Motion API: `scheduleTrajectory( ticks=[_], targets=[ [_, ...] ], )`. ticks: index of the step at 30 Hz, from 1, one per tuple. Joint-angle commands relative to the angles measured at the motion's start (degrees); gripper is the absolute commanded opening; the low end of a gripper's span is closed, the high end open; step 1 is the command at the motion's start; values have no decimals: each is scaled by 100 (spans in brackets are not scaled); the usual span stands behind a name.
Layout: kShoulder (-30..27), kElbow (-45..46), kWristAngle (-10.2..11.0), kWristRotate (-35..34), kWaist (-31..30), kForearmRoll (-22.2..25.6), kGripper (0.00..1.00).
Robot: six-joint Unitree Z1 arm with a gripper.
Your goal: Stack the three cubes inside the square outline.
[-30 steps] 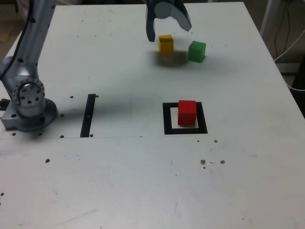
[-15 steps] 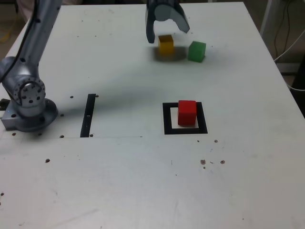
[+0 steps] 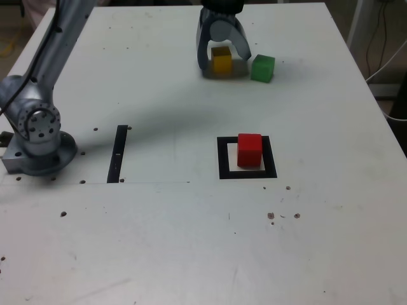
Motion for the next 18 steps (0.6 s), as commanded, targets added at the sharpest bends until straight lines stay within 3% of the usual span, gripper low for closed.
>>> scheduleTrajectory(
  ticks=[1,4,6,18],
  targets=[
    [17,-36,35,-39,0,-68,66],
    [21,-42,42,-47,-24,-215,47],
    [25,-36,28,-34,-41,-288,40],
    [32,20,-14,-34,-74,-322,39]
  ],
)
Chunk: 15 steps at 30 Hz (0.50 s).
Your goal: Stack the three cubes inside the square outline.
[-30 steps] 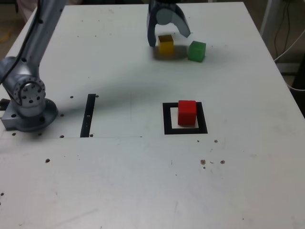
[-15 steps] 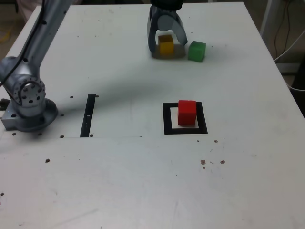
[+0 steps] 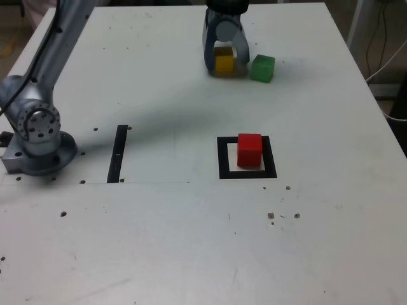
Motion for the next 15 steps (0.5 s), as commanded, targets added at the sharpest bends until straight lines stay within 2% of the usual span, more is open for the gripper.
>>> scheduleTrajectory(
  ticks=[1,6,15],
  targets=[
    [29,7,-5,5,-7,-6,39],
    [-3,7,8,-1,-18,7,39],
    [-278,-6,164,-21,-228,182,39]
  ],
)
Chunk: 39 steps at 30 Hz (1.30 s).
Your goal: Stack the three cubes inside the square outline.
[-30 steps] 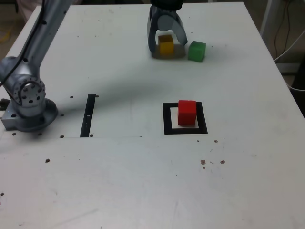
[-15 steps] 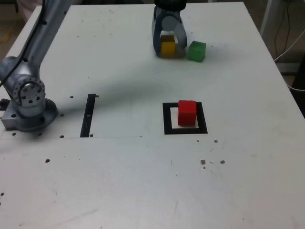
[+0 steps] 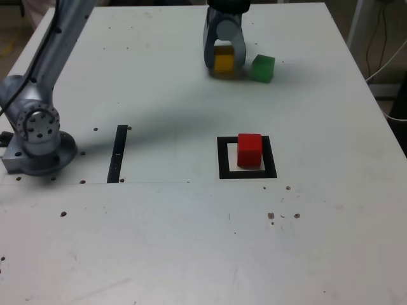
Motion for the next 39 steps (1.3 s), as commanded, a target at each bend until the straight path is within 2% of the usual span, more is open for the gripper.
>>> scheduleTrajectory(
  ticks=[1,11,19,24,39],
  targets=[
    [-148,3,5,-16,-62,84,39],
    [-728,176,13,-160,-426,407,39],
    [-1311,457,-37,-635,-1101,759,40],
    [-1531,654,-208,-1026,-1617,855,40],
    [-1974,1240,-731,-2173,-2949,742,40]
  ],
)
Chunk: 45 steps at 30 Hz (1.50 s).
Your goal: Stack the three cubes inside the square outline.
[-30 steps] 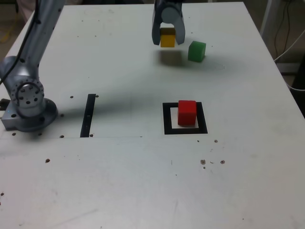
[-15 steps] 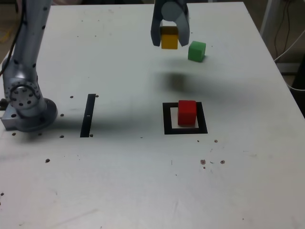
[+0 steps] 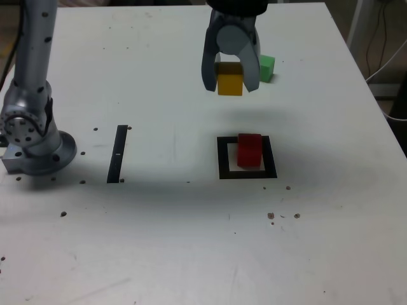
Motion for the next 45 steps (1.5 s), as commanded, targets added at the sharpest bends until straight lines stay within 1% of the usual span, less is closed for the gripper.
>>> scheduleTrajectory(
  ticks=[1,6,13,23,33,45],
  targets=[
    [-72,61,-50,-172,-129,-43,40],
    [-87,200,-175,-490,-413,-195,40],
    [-38,395,-387,-763,-603,-519,40],
    [65,612,-629,-881,-725,-929,40],
    [232,757,-656,-882,-729,-1139,40],
    [474,762,-577,-879,-729,-1295,40]
  ],
)
